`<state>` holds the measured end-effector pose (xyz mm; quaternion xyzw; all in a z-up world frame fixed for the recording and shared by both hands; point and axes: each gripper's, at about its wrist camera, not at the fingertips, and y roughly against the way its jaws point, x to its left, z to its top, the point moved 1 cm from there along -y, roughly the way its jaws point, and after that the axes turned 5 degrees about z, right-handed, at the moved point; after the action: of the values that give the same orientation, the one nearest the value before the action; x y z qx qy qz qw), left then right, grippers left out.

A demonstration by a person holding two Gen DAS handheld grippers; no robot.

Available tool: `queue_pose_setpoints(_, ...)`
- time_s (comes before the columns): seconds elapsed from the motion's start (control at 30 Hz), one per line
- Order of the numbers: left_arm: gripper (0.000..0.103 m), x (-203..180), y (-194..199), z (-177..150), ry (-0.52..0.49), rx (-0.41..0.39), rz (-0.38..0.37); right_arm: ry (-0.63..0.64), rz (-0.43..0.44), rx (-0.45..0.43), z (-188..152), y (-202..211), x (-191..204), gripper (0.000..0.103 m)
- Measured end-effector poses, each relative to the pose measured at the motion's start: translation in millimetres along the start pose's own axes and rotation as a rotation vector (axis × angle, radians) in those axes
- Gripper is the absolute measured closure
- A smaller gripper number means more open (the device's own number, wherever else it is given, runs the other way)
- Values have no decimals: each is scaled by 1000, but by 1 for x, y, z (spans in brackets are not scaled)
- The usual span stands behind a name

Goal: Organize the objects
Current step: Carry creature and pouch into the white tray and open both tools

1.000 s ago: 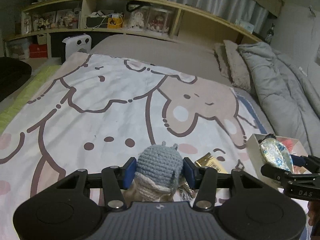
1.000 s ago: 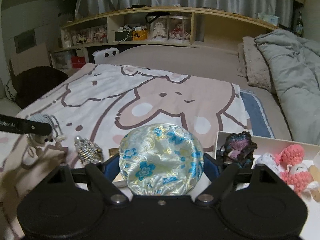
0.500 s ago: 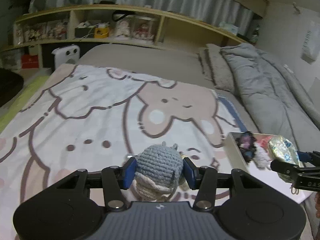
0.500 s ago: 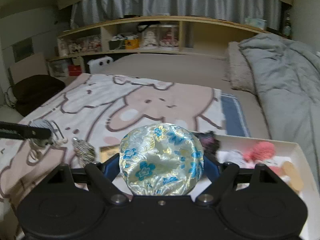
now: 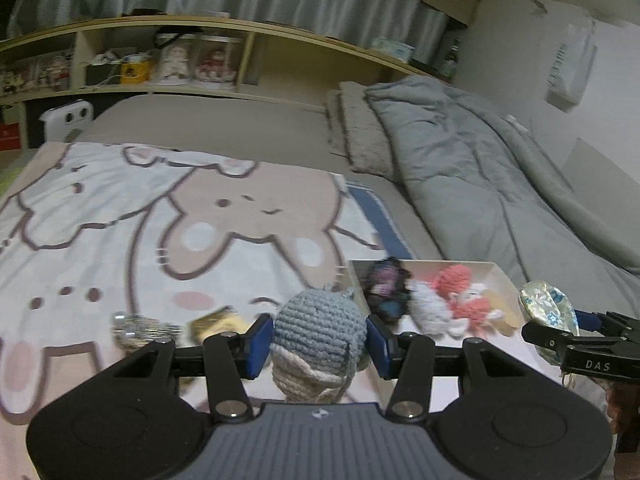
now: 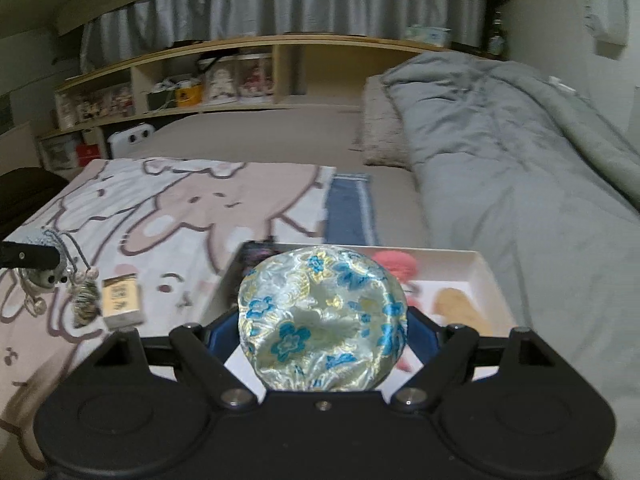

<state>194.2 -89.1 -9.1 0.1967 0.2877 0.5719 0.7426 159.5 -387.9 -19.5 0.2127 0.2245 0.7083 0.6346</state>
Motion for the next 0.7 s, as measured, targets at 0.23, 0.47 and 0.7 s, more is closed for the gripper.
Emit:
queue_pose_setpoints(0.23,52,-61,-18,1,-63,9,-51,-37,-48,4,-14,12,-47,18)
queue_pose_setpoints(0.47,52,-120,-42,-6,-115,35,-92,-72,-70,7,-27,13,-84,18)
queue_pose_setpoints(0.7,52,-175,-68,-26,-186,62,-117,-86,-59,20,-38,-1,-110,18)
